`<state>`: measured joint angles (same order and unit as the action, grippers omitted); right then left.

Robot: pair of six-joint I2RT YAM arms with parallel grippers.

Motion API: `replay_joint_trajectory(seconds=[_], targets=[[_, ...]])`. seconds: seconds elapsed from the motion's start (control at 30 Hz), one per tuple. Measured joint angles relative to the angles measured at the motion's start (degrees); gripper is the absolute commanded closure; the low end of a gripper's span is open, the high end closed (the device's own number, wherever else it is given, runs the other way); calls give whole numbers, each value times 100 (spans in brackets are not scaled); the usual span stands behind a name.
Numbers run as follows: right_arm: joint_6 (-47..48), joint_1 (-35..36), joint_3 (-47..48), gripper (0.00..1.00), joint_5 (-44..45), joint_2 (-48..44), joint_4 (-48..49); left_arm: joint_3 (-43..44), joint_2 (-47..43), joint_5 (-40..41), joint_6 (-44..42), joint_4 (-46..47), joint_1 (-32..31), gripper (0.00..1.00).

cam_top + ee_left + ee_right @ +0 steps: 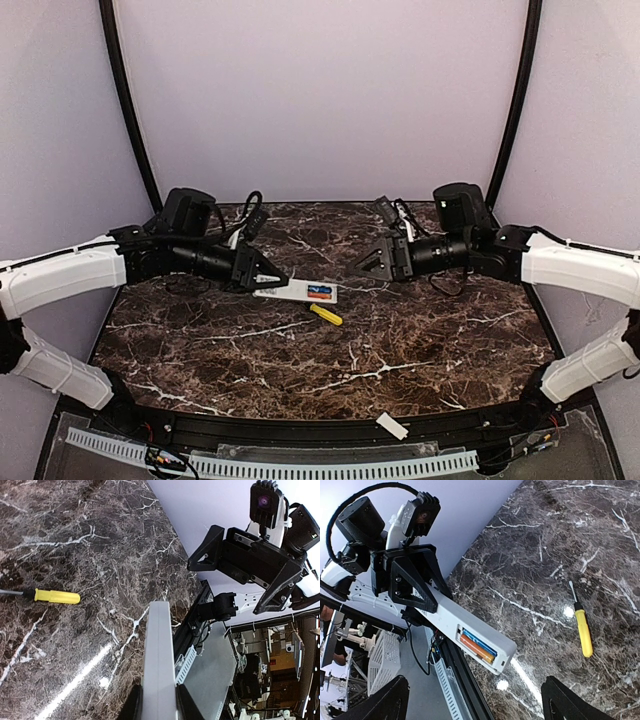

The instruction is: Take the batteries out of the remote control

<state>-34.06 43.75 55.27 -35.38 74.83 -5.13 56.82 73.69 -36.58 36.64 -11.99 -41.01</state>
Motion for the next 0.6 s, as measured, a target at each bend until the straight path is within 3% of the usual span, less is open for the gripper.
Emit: replay_joint_trajectory(seconds=[0.6], targets=[[354,-4,-61,9,566,-138,-890,-968,1058,-326,632,1471,-127,100]])
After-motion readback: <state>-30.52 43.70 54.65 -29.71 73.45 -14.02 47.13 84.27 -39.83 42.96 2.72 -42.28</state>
